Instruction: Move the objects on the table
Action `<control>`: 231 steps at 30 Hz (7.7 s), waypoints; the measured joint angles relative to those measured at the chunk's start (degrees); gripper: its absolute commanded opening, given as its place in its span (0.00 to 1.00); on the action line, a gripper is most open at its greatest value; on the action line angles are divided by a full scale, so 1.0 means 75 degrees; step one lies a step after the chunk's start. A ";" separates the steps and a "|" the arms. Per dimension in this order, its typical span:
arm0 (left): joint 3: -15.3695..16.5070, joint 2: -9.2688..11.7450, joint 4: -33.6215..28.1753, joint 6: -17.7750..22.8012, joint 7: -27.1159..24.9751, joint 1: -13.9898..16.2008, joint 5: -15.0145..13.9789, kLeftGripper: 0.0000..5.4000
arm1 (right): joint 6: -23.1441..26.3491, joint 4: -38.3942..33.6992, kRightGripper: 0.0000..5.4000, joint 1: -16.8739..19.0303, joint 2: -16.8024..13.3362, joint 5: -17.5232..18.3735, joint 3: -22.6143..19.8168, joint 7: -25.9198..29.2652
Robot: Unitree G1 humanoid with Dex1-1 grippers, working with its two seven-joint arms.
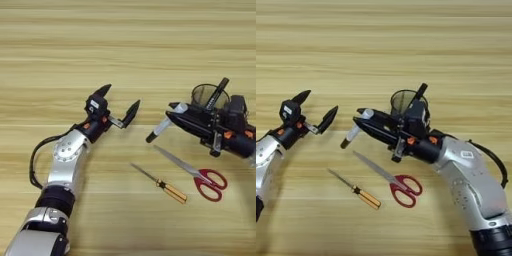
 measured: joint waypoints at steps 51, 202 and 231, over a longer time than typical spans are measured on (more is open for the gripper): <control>0.0014 -0.0017 0.0077 -0.0010 0.0004 -0.0008 0.0004 1.00 | -0.1621 0.2466 0.14 0.0508 0.0021 -0.2082 0.0471 0.0142; 0.0023 -0.0083 0.0573 -0.0249 0.0039 -0.0297 0.0100 1.00 | -0.1201 0.5585 0.88 -0.1941 0.0120 -0.3315 -0.1125 -0.1531; 0.0026 -0.0093 0.0568 -0.0255 0.0082 -0.0298 0.0119 1.00 | -0.1212 0.3857 0.87 -0.1113 -0.0044 -0.2876 -0.1017 -0.0146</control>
